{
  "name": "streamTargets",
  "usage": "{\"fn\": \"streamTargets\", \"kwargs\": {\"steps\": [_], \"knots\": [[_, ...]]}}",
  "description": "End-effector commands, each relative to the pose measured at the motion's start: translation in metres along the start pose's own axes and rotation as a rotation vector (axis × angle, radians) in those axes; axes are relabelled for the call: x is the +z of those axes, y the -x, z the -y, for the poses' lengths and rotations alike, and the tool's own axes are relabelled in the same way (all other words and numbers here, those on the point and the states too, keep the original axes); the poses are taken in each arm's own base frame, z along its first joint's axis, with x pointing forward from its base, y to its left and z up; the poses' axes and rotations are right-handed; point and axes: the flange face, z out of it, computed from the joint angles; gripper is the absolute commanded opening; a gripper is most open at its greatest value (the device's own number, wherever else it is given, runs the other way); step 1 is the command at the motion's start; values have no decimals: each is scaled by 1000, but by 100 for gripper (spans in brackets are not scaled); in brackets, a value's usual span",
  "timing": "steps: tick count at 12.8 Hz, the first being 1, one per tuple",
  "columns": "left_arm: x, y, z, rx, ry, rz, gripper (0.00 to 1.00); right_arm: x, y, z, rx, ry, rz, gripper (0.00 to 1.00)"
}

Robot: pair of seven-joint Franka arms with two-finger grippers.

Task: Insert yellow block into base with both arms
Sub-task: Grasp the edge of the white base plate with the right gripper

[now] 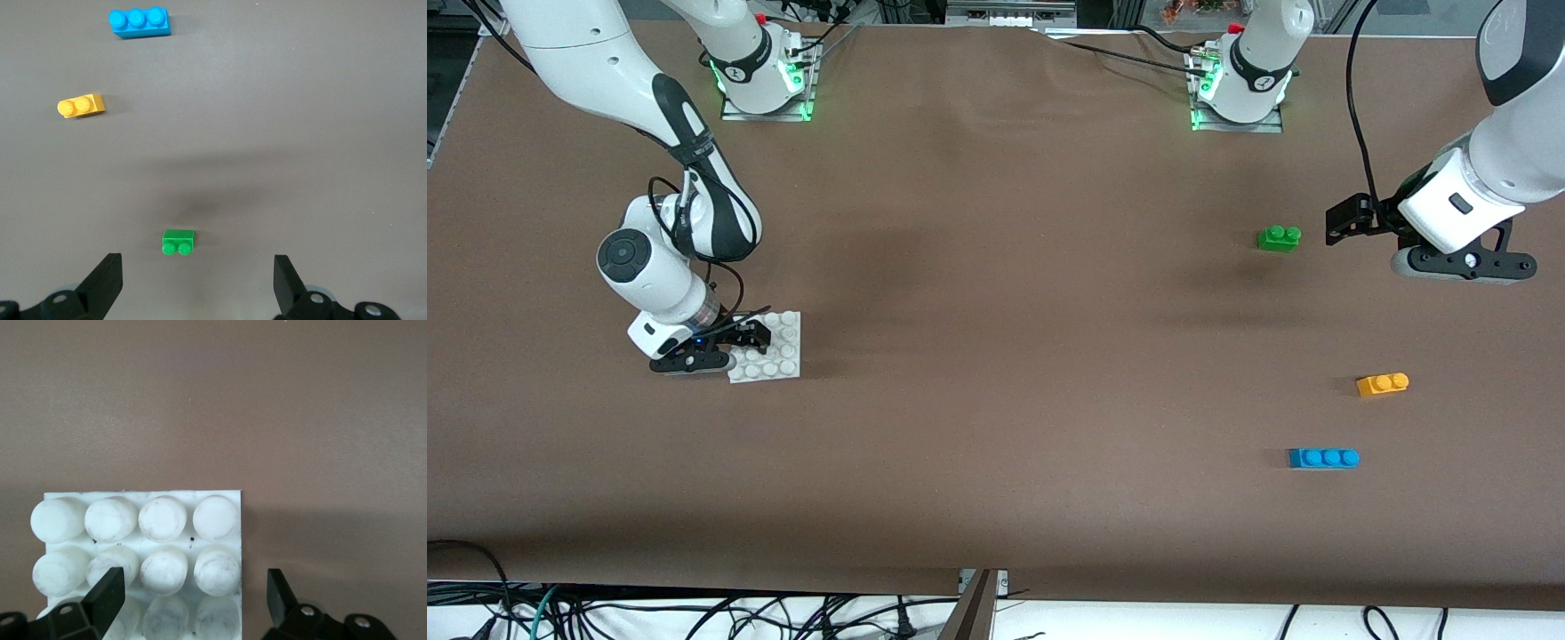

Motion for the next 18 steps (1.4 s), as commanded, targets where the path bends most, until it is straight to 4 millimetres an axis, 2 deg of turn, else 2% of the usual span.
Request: {"fn": "streamTargets", "kwargs": {"steps": [1,4,5,8,10,16,18], "knots": [[-6,-1,2,2,24,3,100,9,-2,1,12,-5,3,95],[-6,-1,2,2,24,5,100,11,-2,-1,-13,-3,4,93],[-6,-1,2,2,24,3,100,11,-2,-1,-16,-3,4,90],[-6,-1,2,2,24,5,100,13,-2,-2,-19,-3,8,71],[-6,-1,2,2,24,5,100,13,-3,-5,-21,-1,6,64],[-6,-1,2,4,24,11,100,18,-2,-3,-9,-2,4,63],[-6,-1,2,4,24,11,100,22,-1,8,-12,-7,-7,63]]}}
